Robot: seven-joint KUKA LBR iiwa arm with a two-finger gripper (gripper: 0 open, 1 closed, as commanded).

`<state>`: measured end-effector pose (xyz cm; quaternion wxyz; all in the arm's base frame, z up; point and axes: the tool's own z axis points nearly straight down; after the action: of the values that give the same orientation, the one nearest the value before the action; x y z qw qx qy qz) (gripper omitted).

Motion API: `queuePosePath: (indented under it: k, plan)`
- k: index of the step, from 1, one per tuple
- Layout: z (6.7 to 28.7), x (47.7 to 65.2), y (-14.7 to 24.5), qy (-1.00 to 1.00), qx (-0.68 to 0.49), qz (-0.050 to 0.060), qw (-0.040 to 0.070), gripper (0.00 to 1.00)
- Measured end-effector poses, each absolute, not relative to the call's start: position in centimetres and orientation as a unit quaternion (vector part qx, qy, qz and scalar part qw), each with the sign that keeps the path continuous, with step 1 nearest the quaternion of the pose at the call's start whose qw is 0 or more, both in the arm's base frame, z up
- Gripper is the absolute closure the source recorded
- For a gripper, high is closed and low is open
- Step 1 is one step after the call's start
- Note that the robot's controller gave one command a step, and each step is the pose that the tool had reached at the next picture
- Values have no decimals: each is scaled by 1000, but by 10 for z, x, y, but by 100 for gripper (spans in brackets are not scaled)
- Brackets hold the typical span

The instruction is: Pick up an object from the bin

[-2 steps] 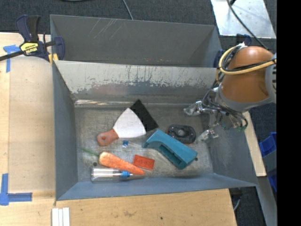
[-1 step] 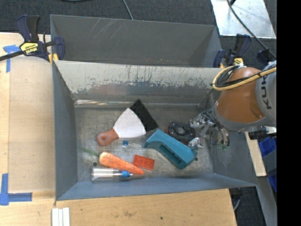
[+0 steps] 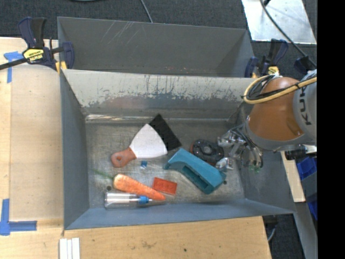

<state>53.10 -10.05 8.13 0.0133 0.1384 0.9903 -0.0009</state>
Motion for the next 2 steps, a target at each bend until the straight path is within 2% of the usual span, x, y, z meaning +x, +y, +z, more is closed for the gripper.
queuePosePath:
  k: [1, 2]
  plan:
    - [78, 568, -84, 997, 78, -6, 5, 0]
    - [76, 595, -63, 1000, 31, -2, -1, 100]
